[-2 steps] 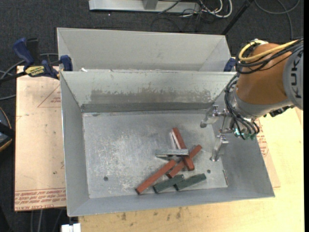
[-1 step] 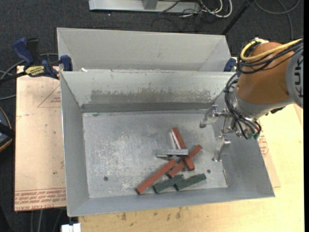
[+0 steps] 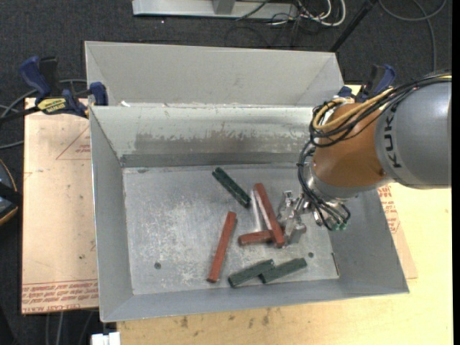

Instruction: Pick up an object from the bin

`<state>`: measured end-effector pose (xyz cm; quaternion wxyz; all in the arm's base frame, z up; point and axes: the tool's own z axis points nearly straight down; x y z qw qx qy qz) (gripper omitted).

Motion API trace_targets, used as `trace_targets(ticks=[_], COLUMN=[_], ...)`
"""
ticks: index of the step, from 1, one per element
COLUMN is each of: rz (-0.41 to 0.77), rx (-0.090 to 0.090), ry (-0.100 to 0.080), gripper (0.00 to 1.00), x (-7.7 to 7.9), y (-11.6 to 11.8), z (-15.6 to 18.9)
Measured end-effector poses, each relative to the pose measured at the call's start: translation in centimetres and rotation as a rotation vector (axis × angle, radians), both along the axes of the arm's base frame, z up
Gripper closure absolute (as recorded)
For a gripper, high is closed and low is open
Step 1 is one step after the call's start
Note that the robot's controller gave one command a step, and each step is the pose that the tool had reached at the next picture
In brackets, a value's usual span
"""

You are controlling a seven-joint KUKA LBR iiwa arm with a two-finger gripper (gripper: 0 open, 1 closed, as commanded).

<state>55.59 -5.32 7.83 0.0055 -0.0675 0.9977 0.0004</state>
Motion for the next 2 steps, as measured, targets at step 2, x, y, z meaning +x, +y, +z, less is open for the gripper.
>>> trace_targets(ticks=[2], rz=[0.057], rx=[-0.002], ry=[0.002], gripper=[1.0], x=[0.9], y=[0.4], z=[19.7])
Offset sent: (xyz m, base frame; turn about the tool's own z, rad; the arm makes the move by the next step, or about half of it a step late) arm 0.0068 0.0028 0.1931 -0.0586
